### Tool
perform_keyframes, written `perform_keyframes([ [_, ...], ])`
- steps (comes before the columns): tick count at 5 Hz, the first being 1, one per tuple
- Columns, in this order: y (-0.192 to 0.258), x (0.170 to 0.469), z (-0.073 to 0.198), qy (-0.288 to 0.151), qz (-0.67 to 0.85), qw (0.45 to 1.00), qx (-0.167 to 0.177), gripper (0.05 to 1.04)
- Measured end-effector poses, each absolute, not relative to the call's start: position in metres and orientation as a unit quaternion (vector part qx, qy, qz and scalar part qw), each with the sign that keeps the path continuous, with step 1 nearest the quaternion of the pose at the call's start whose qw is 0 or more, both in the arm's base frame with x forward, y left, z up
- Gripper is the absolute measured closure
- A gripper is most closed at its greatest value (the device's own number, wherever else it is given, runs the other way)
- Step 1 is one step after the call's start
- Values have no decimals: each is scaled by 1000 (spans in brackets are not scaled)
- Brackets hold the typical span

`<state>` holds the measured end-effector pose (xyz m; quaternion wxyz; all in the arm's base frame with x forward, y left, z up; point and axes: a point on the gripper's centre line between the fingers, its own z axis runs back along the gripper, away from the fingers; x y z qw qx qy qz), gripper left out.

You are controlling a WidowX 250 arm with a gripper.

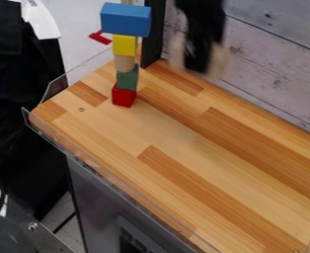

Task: Put the arch on the table on the right

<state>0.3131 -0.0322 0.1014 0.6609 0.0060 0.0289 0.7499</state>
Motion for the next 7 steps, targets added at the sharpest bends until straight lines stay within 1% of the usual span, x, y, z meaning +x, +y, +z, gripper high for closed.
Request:
perform_keyframes([
  [1,-48,311,85,43,737,674,4,498],
  [2,-49,310,73,48,738,673,7,498],
  [3,-47,311,65,34,745,667,0,498],
  [4,-43,313,55,11,755,655,-12,498],
  [5,-34,315,41,-7,768,641,-13,498],
  [7,-32,316,17,-5,765,644,-3,498],
])
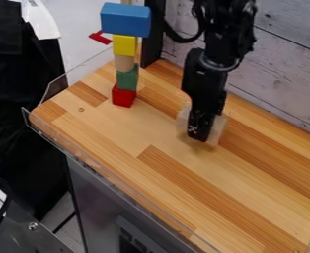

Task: Put the arch on the table on the right

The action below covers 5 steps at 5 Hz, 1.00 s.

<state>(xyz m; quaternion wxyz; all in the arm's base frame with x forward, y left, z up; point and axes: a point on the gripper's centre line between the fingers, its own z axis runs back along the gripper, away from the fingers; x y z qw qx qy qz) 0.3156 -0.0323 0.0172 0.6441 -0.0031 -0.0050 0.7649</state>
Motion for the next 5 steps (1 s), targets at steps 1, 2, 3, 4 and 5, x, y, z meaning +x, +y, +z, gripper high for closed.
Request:
perform_keyframes([
  [1,-34,314,9,4,761,649,0,498],
  [2,-32,316,9,7,758,652,-6,444],
  [3,-29,314,21,3,756,655,-8,153],
  [4,-27,320,67,-24,746,664,-44,79],
  [5,-25,331,111,-57,736,672,-59,83],
])
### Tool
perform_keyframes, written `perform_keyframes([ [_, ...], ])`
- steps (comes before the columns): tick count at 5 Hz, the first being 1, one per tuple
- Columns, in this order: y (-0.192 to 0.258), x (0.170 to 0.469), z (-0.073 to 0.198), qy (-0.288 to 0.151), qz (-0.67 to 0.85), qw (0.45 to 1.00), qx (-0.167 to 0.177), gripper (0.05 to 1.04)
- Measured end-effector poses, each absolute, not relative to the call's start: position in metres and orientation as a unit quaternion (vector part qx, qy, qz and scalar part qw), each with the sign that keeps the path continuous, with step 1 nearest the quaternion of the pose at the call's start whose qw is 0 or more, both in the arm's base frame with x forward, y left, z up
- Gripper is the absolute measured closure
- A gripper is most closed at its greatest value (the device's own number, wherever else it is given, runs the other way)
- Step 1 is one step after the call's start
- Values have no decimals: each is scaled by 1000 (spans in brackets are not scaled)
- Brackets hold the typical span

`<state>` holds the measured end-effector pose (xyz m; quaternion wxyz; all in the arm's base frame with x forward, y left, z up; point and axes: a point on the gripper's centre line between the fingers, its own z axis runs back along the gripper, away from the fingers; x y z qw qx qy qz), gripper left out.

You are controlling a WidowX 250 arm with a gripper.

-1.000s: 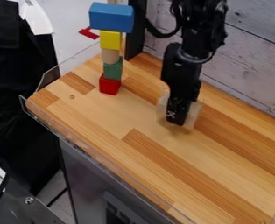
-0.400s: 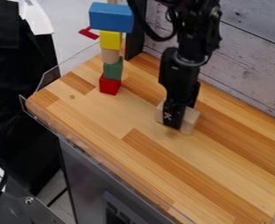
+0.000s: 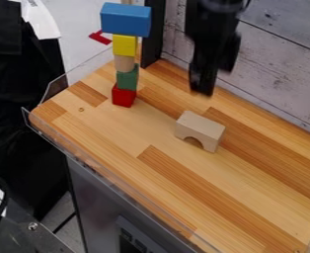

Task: Put the arch on the table on the right

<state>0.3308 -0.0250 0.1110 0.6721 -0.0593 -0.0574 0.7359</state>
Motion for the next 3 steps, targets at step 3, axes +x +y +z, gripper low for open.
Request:
perform_keyframes([
  [3,18,334,167,-77,765,635,-71,83],
])
